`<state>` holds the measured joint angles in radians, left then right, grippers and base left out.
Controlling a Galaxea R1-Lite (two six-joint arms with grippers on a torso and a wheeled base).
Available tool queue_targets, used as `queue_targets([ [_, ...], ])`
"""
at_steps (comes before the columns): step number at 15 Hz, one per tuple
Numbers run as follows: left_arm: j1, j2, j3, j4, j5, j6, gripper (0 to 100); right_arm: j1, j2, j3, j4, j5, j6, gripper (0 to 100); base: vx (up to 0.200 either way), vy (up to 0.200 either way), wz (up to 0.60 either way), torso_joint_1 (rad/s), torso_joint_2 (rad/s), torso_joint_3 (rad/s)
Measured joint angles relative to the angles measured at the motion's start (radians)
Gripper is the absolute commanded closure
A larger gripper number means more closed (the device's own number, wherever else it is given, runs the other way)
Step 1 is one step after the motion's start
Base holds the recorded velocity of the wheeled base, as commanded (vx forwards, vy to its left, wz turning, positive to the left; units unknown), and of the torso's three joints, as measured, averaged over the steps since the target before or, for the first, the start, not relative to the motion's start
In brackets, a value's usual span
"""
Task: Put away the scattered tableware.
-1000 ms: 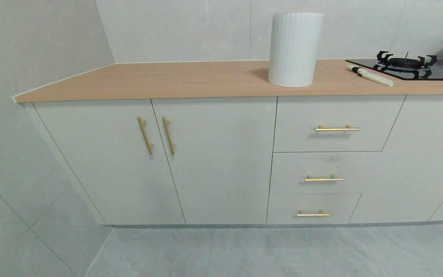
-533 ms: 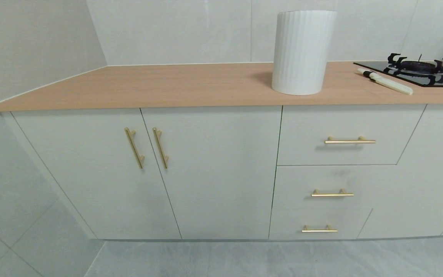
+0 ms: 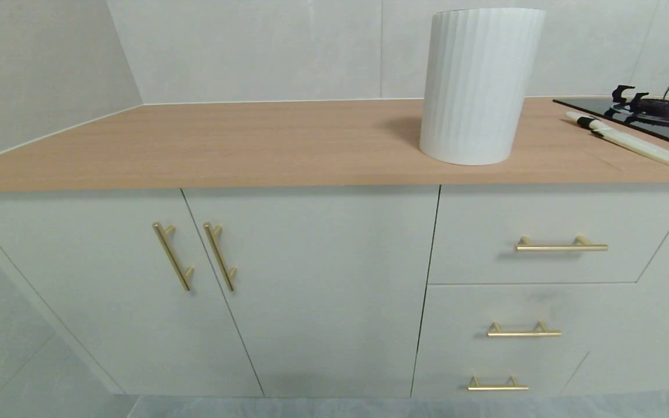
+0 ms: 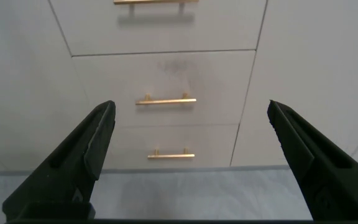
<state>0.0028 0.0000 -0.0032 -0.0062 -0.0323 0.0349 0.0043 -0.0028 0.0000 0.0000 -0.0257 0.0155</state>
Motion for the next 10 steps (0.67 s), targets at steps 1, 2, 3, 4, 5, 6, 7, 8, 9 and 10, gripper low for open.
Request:
queue_targets([
  [1,0.000,0.000,0.000,0.000,0.000,0.000,0,0.000,0.000,0.000,0.000,0.000,0.000,0,0.200,0.000,0.00,0.002,0.00,0.002],
  [2,0.000,0.000,0.000,0.001,0.000,0.000,0,0.000,0.000,0.000,0.000,0.000,0.000,0,0.200,0.000,0.00,0.002,0.00,0.002],
  [3,0.000,0.000,0.000,0.001,0.000,0.000,0,0.000,0.000,0.000,0.000,0.000,0.001,0,0.000,0.000,0.00,0.000,0.00,0.000],
  [4,0.000,0.000,0.000,0.000,0.000,0.000,0,0.000,0.000,0.000,0.000,0.000,0.001,0,0.000,0.000,0.00,0.000,0.00,0.000],
  [5,0.000,0.000,0.000,0.000,0.000,-0.001,0,0.000,0.000,0.000,0.000,0.000,0.001,0,0.000,0.000,0.00,0.000,0.00,0.000],
  [6,0.000,0.000,0.000,-0.001,0.000,-0.001,0,0.000,0.000,0.000,0.000,0.000,0.001,0,0.000,0.000,0.00,0.000,0.00,0.000],
  [7,0.000,0.000,0.000,-0.001,0.000,-0.001,0,0.000,0.000,0.000,0.000,0.000,0.001,0,0.000,0.000,0.00,0.000,0.00,0.000],
  [8,0.000,0.000,0.000,-0.001,0.000,-0.001,0,0.000,0.000,0.000,0.000,0.000,0.001,0,0.000,0.000,0.00,0.000,0.00,0.000],
  [9,0.000,0.000,0.000,-0.001,0.000,-0.001,0,0.000,0.000,0.000,0.000,0.000,0.001,0,0.000,0.000,0.00,0.000,0.00,0.000],
  [10,0.000,0.000,0.000,-0.001,0.000,-0.001,0,0.000,0.000,0.000,0.000,0.000,0.001,0,0.000,0.000,0.00,0.000,0.00,0.000],
])
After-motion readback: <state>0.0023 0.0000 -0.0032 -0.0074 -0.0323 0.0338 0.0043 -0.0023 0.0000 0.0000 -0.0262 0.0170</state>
